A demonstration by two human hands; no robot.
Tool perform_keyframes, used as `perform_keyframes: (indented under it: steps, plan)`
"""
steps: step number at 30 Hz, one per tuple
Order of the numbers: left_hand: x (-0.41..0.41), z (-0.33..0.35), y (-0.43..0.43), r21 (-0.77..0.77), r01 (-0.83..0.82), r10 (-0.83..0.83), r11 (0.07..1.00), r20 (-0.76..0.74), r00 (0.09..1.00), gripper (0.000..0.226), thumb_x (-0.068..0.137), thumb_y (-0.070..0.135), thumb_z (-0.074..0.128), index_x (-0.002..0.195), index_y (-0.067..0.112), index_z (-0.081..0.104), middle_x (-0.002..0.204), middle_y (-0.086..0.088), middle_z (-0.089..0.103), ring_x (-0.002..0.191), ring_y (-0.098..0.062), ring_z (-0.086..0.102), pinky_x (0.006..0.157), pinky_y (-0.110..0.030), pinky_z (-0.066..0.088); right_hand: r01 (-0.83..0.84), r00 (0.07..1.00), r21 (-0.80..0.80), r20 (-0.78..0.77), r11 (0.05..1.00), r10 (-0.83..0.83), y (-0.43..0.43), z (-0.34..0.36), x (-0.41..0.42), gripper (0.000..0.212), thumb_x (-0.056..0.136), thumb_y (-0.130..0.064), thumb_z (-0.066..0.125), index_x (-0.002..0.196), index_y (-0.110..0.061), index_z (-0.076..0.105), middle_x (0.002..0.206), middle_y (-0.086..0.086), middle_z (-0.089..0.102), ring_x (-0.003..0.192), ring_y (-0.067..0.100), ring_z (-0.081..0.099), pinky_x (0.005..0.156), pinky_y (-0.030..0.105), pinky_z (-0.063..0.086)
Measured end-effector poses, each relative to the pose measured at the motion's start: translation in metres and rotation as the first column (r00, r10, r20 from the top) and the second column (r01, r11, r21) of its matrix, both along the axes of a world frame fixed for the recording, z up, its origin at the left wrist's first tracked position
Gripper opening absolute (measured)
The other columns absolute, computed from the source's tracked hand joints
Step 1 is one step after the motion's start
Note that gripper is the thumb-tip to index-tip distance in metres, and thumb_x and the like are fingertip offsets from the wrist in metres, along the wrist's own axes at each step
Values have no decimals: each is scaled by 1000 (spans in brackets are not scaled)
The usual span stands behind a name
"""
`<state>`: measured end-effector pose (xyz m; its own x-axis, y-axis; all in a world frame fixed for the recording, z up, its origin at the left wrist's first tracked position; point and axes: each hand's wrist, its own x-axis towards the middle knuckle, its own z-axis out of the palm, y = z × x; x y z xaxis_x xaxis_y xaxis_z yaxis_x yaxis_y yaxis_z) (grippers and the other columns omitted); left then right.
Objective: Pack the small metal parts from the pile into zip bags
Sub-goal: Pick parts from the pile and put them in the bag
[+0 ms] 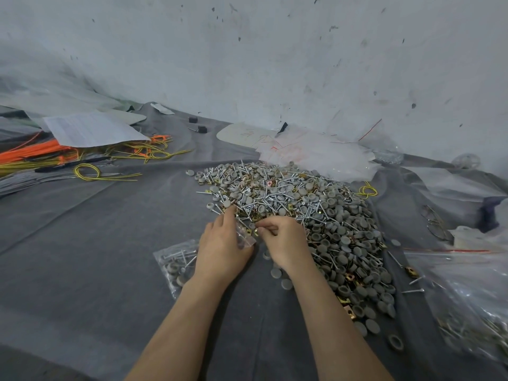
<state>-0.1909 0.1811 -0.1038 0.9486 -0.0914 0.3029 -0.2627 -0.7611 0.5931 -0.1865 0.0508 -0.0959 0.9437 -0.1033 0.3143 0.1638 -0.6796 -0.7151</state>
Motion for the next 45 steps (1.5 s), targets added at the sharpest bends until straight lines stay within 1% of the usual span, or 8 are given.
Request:
perform_keyframes:
  steps: [5, 11, 14, 19, 24, 28, 35, 45]
  plan:
    - [0, -1, 0, 21, 0, 0, 1000, 19, 1000, 73, 82, 24, 64, 145, 14, 29, 138, -8, 47, 122, -30, 43, 97, -35, 36, 14, 1000, 57, 15, 998, -15, 1, 0, 1, 10, 88, -10, 64, 96, -8, 70, 78, -7, 61, 68, -6, 51, 62, -1, 38]
    - [-1, 2, -2, 15, 24, -25, 1000, 81, 996, 27, 84, 20, 62, 110, 16, 64, 114, -7, 59, 105, -28, 51, 89, -38, 42, -3, 1000, 133, -20, 991, 6, 2, 4, -1, 5, 86, -14, 68, 91, -13, 68, 74, -13, 60, 70, -2, 58, 67, 11, 48]
    - [-1, 2, -2, 1, 46, -46, 999, 107, 993, 28, 84, 19, 62, 111, 15, 66, 111, -7, 60, 103, -28, 53, 89, -40, 44, -12, 999, 187, -35, 982, 19, 2, 5, -1, 3, 86, -13, 69, 86, -15, 67, 73, -10, 63, 73, 10, 64, 73, 27, 55]
    - [-1, 3, -3, -36, 72, -66, 997, 143, 988, 21, 83, 18, 64, 103, 11, 68, 106, -7, 62, 99, -27, 56, 85, -40, 45, 5, 999, 181, -41, 983, 2, 1, 4, 0, 8, 86, -14, 69, 92, -10, 69, 78, -4, 65, 77, 12, 65, 75, 26, 54]
    - [0, 3, -3, -94, 72, -55, 993, 169, 984, 11, 87, 11, 61, 94, 7, 69, 97, -9, 64, 92, -29, 57, 80, -38, 45, -110, 973, 373, -148, 921, 176, -3, 8, -2, 14, 89, -5, 62, 101, -3, 69, 82, 0, 69, 73, 13, 67, 68, 19, 56]
    - [0, 2, -3, -105, 53, -37, 993, 148, 988, 13, 88, 13, 59, 97, 9, 68, 97, -9, 63, 93, -27, 56, 78, -35, 43, -111, 970, 331, -168, 937, 174, -2, 7, -2, 13, 90, -4, 61, 95, -14, 67, 84, 1, 69, 77, 18, 68, 75, 37, 59]
    - [-1, 1, -4, -94, 86, -71, 992, 147, 987, 22, 83, 15, 65, 104, 9, 67, 105, -8, 63, 99, -27, 56, 86, -38, 44, -71, 984, 393, -125, 917, 130, -2, 6, -1, 14, 87, -1, 63, 86, -15, 66, 73, -6, 66, 58, -2, 63, 60, 13, 51]
    - [0, 1, -4, -45, 140, -129, 989, 197, 972, 27, 84, 14, 65, 111, 12, 68, 109, -5, 64, 103, -25, 55, 90, -39, 43, -38, 985, 519, -125, 854, 120, -1, 13, -3, 16, 89, 1, 59, 82, -12, 62, 73, 0, 65, 60, 6, 61, 55, 11, 48]
